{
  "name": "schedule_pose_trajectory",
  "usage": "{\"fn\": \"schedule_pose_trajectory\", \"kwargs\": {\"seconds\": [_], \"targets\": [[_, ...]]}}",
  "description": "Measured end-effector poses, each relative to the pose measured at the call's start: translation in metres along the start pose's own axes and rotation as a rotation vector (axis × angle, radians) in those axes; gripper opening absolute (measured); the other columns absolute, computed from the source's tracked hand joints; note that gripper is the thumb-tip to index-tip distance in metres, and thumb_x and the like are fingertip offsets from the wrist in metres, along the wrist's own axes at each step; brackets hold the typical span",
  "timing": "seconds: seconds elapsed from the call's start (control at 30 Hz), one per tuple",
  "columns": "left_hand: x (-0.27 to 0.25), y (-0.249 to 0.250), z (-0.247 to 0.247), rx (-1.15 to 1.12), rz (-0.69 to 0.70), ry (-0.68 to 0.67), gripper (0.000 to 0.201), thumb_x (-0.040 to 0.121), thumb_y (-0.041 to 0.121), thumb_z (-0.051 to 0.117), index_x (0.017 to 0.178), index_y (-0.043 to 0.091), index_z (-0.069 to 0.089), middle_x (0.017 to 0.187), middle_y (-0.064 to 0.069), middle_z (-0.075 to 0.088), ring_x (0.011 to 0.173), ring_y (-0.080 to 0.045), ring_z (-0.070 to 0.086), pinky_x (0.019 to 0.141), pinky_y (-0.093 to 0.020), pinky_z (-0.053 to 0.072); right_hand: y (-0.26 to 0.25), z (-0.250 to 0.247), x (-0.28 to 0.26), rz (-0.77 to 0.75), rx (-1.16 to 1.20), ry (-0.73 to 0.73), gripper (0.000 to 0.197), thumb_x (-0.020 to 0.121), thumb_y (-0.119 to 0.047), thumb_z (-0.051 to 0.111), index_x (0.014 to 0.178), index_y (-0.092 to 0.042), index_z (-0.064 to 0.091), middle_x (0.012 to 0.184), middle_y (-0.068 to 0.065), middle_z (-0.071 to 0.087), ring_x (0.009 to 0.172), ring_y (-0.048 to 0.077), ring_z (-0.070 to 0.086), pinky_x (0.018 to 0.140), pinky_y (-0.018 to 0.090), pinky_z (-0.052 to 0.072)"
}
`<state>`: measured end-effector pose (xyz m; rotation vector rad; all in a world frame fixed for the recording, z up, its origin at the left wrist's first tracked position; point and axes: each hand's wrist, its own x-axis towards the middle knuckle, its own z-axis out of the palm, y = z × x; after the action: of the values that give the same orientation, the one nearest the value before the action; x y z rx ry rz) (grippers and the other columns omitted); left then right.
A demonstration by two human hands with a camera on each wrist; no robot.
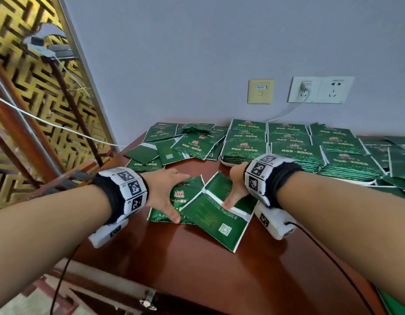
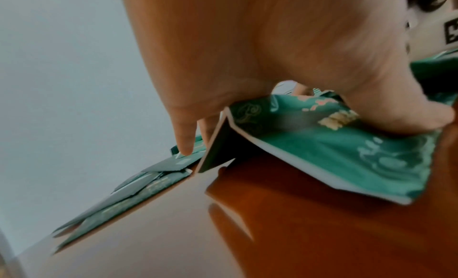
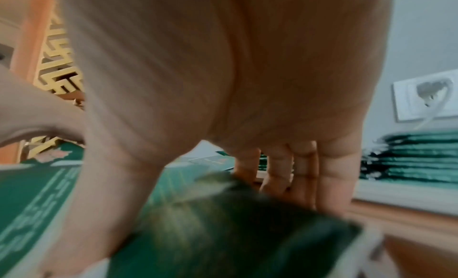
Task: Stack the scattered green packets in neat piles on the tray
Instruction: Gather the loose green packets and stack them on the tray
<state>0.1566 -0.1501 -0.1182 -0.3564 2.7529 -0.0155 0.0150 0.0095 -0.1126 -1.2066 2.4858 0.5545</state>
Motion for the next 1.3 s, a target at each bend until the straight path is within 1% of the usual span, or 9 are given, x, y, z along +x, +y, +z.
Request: {"fn": "schedule_pose_trajectory", "kwargs": {"seconds": [0.2, 0.33, 0.47, 0.57, 0.7, 0.9, 1.07, 1.2, 1.3], "targets": [[-0.016, -0.001, -0.008, 0.018, -0.028, 0.112, 0.107, 0.062, 0.053, 0.082, 0.149, 0.032, 0.023, 0.143, 0.014, 0.045, 0.128, -0.012, 0.046, 0.106, -0.030, 0.038, 0.010, -0.006, -0.003, 0.076, 0.163, 0.185, 0.044, 0.069, -0.040, 0.081, 0.084, -0.008, 0.055, 0.084, 0.003, 0.062, 0.079, 0.021, 0.060, 0.072, 0.031, 0.053], [-0.014, -0.013, -0.020, -0.179, -0.054, 0.253, 0.058, 0.071, 0.037, 0.082, 0.121, 0.031, 0.054, 0.104, 0.015, 0.062, 0.100, -0.010, 0.061, 0.091, -0.031, 0.048, 0.029, -0.014, -0.016, 0.092, 0.250, 0.372, 0.029, 0.069, -0.024, 0.076, 0.094, -0.012, 0.067, 0.089, 0.006, 0.069, 0.078, 0.022, 0.066, 0.057, 0.023, 0.047], [-0.009, -0.017, -0.032, -0.356, -0.023, 0.225, 0.027, 0.078, 0.023, 0.078, 0.096, 0.031, 0.060, 0.091, 0.017, 0.070, 0.083, -0.002, 0.065, 0.084, -0.027, 0.049, 0.030, -0.013, -0.034, 0.031, 0.243, 0.357, 0.032, 0.069, -0.028, 0.077, 0.096, -0.013, 0.068, 0.095, 0.005, 0.069, 0.081, 0.022, 0.065, 0.062, 0.024, 0.048], [0.001, -0.008, -0.034, -0.288, 0.005, 0.208, 0.037, 0.083, 0.023, 0.072, 0.117, 0.029, 0.057, 0.110, 0.013, 0.066, 0.092, -0.006, 0.062, 0.084, -0.024, 0.046, 0.021, 0.001, -0.039, -0.014, 0.178, 0.174, 0.053, 0.071, -0.054, 0.074, 0.104, -0.014, 0.066, 0.100, 0.001, 0.069, 0.090, 0.018, 0.064, 0.077, 0.029, 0.053], [0.023, 0.009, -0.026, -0.176, 0.060, 0.244, 0.056, 0.089, 0.021, 0.064, 0.140, 0.026, 0.041, 0.137, 0.007, 0.051, 0.114, -0.012, 0.055, 0.096, -0.027, 0.044, 0.022, 0.013, -0.030, 0.036, 0.184, 0.255, 0.065, 0.072, -0.060, 0.070, 0.114, -0.011, 0.060, 0.105, 0.005, 0.066, 0.093, 0.022, 0.063, 0.081, 0.036, 0.054], [0.037, 0.014, -0.009, -0.138, -0.011, 0.012, 0.118, 0.066, 0.057, 0.078, 0.153, 0.023, 0.007, 0.152, -0.004, 0.029, 0.137, -0.020, 0.034, 0.112, -0.036, 0.032, 0.022, 0.013, -0.017, 0.086, 0.112, 0.116, 0.084, 0.065, -0.072, 0.068, 0.120, -0.011, 0.055, 0.106, 0.006, 0.062, 0.097, 0.026, 0.059, 0.087, 0.041, 0.052], [0.039, 0.015, -0.004, -0.073, -0.052, -0.016, 0.101, 0.065, 0.064, 0.074, 0.144, 0.023, 0.026, 0.132, 0.001, 0.039, 0.125, -0.018, 0.036, 0.105, -0.037, 0.037, 0.020, 0.008, -0.021, 0.068, 0.223, 0.037, 0.087, 0.080, -0.052, 0.069, 0.142, -0.004, 0.031, 0.134, 0.009, 0.051, 0.119, 0.028, 0.053, 0.091, 0.036, 0.046], [0.034, 0.021, -0.001, -0.124, -0.011, 0.014, 0.078, 0.063, 0.056, 0.073, 0.124, 0.024, 0.037, 0.112, 0.004, 0.047, 0.102, -0.013, 0.049, 0.092, -0.033, 0.046, 0.017, 0.016, -0.018, 0.067, 0.380, 0.078, 0.091, 0.076, -0.041, 0.076, 0.140, -0.005, 0.022, 0.127, 0.010, 0.050, 0.110, 0.031, 0.056, 0.080, 0.037, 0.049], [0.029, 0.029, 0.001, -0.167, -0.027, -0.035, 0.081, 0.065, 0.053, 0.074, 0.126, 0.022, 0.030, 0.107, 0.006, 0.048, 0.091, -0.011, 0.057, 0.083, -0.032, 0.052, 0.018, 0.019, -0.020, 0.047, 0.344, 0.061, 0.102, 0.068, -0.051, 0.078, 0.140, -0.011, 0.018, 0.130, 0.011, 0.048, 0.110, 0.032, 0.055, 0.089, 0.042, 0.049]]}}
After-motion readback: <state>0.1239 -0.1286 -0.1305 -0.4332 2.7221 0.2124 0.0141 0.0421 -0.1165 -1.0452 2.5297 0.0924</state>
